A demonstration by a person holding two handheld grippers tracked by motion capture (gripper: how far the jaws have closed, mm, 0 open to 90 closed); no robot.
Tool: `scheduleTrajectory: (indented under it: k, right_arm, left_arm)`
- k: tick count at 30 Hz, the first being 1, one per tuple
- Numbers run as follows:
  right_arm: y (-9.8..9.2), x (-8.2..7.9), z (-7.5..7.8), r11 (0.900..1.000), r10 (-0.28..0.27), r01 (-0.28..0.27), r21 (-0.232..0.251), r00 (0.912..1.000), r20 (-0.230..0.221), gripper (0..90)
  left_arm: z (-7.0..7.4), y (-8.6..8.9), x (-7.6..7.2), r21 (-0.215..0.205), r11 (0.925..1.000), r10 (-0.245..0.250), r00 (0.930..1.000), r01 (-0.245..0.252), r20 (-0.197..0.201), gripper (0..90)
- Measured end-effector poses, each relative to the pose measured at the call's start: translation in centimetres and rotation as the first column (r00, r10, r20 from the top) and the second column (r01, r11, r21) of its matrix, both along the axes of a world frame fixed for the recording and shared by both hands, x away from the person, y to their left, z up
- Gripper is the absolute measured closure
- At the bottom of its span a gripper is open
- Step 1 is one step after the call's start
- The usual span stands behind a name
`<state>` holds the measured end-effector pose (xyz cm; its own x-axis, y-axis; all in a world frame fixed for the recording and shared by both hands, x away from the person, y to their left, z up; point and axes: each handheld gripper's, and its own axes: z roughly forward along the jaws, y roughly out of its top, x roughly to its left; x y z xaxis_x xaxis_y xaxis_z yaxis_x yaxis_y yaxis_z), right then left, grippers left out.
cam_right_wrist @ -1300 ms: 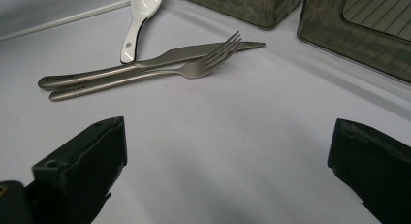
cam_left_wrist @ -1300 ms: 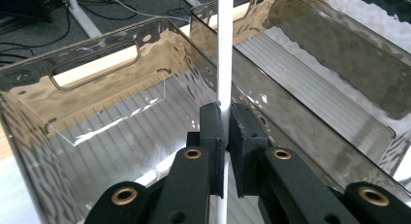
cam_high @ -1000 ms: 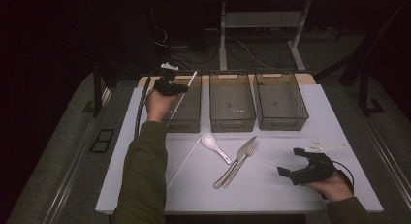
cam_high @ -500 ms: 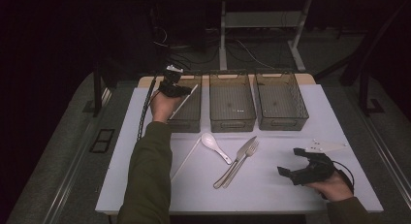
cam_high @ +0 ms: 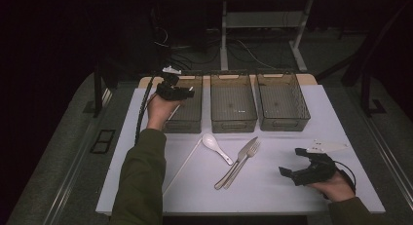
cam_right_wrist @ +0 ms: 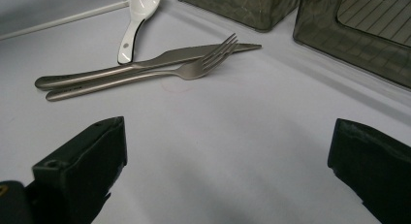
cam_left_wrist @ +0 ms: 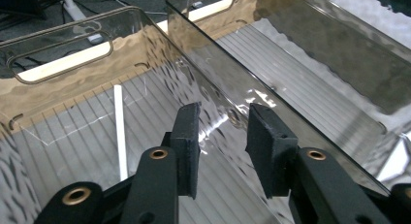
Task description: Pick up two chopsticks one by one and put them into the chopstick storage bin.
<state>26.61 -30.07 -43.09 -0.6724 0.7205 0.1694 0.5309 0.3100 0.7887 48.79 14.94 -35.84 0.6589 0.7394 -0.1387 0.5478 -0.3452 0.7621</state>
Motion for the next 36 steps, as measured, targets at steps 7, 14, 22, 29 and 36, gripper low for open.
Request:
scheduleTrajectory:
  k: [7,14,22,29,36]
  right_arm:
    - [0.1,-0.1,-0.2,1.0,0.017,-0.017,-0.005,0.9999,0.0,0.5]
    - [0.2,-0.1,-0.2,1.0,0.025,-0.025,-0.014,0.9997,0.0,0.5]
    - [0.2,-0.2,-0.4,1.0,0.026,-0.026,-0.014,0.9996,-0.007,0.5]
    - [0.3,-0.2,-0.5,0.999,0.028,-0.028,-0.017,0.9996,-0.006,0.5]
    - [0.3,-0.3,-0.5,1.0,0.026,-0.026,-0.011,0.9996,-0.003,0.5]
  left_arm:
    - [0.9,0.4,-2.6,0.007,0.9999,-0.01,0.9999,0.01,0.007,59.0]
    - [1.3,0.8,-5.8,-0.001,0.9999,-0.016,0.9999,0.016,0.006,58.3]
    - [0.4,0.3,-9.4,0.043,0.9975,-0.056,0.9984,0.056,-0.002,59.8]
    - [-0.8,0.2,-11.8,0.045,0.9958,-0.08,0.9967,0.08,-0.019,63.8]
    - [-3.0,0.5,-14.2,0.057,0.9948,-0.083,0.9961,0.084,-0.03,69.1]
